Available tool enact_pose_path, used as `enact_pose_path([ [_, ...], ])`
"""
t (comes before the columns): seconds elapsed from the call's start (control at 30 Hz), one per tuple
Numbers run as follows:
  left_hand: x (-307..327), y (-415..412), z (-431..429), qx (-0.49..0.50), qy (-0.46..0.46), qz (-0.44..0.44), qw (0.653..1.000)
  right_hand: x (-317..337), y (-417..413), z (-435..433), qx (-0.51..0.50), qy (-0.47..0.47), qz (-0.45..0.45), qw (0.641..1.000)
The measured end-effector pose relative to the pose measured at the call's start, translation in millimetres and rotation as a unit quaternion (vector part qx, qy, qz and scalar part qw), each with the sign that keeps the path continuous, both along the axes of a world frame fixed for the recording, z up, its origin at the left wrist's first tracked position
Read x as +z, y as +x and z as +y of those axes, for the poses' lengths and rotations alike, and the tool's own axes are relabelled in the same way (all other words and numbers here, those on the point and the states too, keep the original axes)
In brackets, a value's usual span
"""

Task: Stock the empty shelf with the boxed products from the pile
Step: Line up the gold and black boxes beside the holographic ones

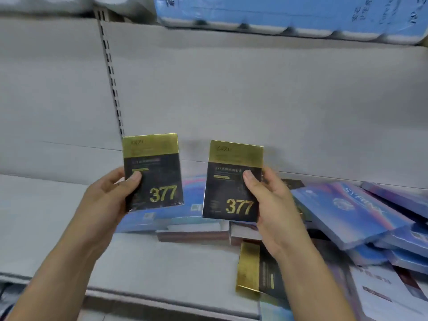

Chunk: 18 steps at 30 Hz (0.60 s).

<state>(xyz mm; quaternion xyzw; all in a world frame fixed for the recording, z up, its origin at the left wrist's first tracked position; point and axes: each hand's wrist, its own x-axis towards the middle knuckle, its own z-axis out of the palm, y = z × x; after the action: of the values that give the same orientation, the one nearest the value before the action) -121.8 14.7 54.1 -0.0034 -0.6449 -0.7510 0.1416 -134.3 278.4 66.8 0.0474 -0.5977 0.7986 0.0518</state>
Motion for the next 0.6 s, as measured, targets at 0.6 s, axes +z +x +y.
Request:
enact_pose_path([
  [0.6,-81.8,223.8,-218.7,0.248,0.042,-0.038,0.967,-52.0,91.5,-243.3,0.260,0.070,-0.033,0.963],
])
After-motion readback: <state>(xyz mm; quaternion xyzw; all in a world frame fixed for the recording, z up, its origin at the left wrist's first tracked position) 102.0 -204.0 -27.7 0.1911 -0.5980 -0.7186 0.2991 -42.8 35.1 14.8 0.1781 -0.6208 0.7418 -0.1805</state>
